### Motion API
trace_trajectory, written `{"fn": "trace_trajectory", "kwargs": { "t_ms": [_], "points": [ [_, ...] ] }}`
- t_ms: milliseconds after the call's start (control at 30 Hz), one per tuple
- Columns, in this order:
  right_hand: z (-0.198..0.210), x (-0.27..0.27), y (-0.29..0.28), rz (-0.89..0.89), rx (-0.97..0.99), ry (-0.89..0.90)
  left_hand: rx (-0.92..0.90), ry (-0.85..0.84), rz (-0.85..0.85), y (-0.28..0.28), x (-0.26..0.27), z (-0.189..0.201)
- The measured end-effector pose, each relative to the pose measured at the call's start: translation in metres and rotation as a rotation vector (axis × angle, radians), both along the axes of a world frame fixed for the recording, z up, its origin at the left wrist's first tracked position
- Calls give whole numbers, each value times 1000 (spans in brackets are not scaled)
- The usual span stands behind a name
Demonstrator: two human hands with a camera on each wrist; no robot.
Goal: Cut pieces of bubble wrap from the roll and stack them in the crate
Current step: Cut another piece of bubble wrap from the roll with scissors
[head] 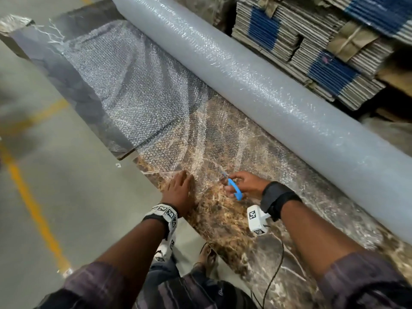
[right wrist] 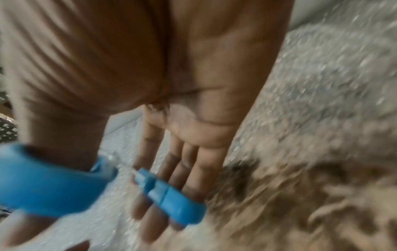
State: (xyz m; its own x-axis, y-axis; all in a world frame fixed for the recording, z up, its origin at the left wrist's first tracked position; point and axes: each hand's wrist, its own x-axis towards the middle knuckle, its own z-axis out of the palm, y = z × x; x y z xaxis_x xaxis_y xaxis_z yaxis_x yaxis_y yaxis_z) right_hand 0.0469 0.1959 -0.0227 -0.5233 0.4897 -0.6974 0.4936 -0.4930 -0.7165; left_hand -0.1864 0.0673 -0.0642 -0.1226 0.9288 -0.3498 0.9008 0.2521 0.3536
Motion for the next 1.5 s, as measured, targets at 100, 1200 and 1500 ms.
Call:
{"fn": "trace_trajectory", "kwargs": {
  "t_ms": [100,1200,1500],
  "points": [
    [0,24,2,90,-122,-82,-49,43,-33,-9,0,-8],
    [-14,40,33,103,-173,-153,-72,20,-22,-10,3,-14],
    [-19,49,34,68,-142,-112,-65,9,-7,-11,5,-13]
  ]
}}
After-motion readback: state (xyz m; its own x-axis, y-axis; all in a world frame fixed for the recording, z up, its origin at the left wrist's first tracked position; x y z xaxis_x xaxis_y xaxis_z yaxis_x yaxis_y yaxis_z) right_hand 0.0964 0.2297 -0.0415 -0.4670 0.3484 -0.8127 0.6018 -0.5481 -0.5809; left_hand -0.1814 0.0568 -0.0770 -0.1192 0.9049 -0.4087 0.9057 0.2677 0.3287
